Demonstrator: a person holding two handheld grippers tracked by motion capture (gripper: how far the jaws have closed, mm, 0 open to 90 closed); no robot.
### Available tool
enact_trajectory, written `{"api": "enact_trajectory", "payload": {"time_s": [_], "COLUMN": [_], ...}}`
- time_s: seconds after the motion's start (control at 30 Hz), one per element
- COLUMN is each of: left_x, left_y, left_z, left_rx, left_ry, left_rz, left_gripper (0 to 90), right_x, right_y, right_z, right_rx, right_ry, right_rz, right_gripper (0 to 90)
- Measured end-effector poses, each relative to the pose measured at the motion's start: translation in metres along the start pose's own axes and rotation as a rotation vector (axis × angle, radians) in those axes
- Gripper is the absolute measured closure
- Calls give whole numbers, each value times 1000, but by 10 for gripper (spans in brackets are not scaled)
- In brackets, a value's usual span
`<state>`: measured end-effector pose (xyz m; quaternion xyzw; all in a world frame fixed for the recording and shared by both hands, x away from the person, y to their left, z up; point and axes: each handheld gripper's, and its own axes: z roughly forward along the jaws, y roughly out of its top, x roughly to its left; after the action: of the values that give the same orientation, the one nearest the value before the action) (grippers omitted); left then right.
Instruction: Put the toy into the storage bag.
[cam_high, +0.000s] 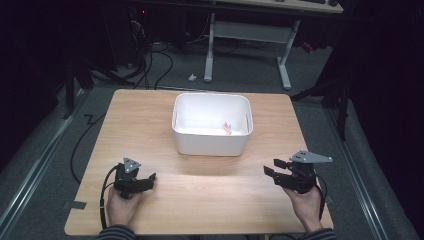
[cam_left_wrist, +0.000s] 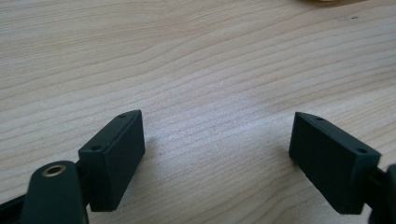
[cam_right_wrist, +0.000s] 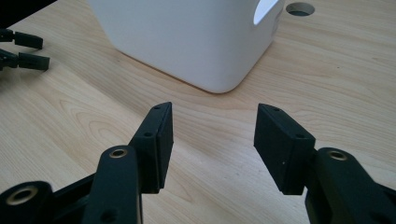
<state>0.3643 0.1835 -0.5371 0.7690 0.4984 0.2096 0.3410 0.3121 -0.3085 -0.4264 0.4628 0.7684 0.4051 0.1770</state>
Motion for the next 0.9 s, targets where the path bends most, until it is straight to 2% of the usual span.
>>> {"api": "enact_trajectory", "payload": {"time_s": [0.47, 0.9], "left_x": [0, 0], "left_y": [0, 0], "left_z": [0, 0], "left_rx": [0, 0], "left_ry": [0, 0], "left_rz": [0, 0], "left_gripper": [187, 187], "right_x": [8, 5], "right_y": [-2, -9], "right_z": [26, 44], "right_rx": [58, 82], "right_ry": [20, 23], "right_rz": [-23, 10], "right_gripper": [473, 475]}}
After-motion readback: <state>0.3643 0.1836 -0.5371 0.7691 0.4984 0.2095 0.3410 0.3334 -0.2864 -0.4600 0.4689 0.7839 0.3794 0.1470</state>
